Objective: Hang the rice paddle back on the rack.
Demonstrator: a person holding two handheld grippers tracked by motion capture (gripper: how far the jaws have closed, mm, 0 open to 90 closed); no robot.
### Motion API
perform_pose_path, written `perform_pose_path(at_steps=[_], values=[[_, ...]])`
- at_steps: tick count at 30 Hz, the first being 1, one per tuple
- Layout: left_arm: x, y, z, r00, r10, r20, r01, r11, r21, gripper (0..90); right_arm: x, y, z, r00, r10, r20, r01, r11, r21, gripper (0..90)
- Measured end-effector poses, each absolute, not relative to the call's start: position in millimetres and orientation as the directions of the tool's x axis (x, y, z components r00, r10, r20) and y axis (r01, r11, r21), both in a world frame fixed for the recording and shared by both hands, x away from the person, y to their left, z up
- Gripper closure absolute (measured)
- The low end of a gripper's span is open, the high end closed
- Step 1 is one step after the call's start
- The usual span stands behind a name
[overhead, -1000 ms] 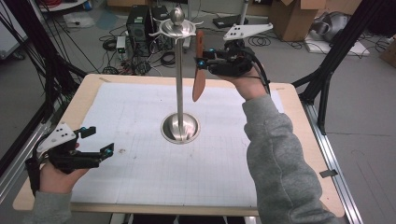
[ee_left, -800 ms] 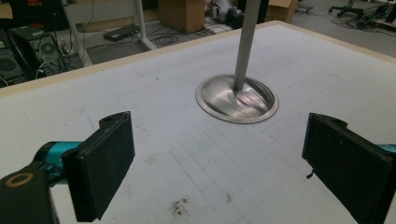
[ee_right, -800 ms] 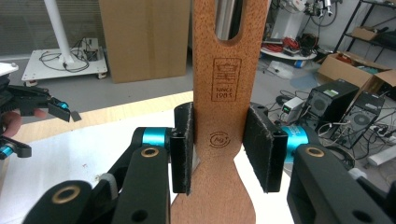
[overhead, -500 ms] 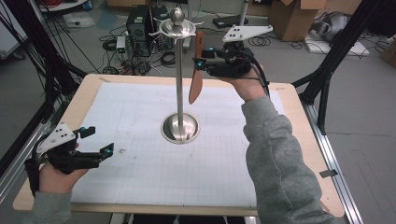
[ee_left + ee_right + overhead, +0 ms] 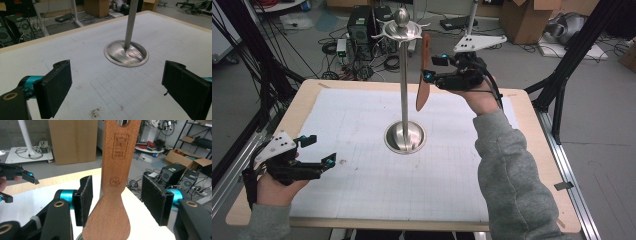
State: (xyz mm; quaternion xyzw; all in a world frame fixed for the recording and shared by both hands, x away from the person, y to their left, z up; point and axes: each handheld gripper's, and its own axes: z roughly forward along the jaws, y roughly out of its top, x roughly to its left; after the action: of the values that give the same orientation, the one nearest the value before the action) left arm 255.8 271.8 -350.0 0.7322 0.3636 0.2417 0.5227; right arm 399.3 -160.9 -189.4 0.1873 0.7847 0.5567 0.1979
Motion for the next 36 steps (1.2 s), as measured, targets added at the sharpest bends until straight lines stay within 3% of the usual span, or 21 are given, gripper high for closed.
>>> perform_pose_path(at_steps=[19, 36], values=[[263, 263, -353, 0.637, 0.771, -0.024, 0.286, -0.208, 0.935, 9.7, 387, -174, -203, -0.854, 0.507, -0.113, 0.066, 0.321, 0.945, 34.8], [269, 253, -349, 0.662, 0.749, -0.020, 0.270, -0.214, 0.939, 9.8, 385, -191, -227, -0.827, 0.558, -0.066, 0.136, 0.312, 0.940, 10.6]])
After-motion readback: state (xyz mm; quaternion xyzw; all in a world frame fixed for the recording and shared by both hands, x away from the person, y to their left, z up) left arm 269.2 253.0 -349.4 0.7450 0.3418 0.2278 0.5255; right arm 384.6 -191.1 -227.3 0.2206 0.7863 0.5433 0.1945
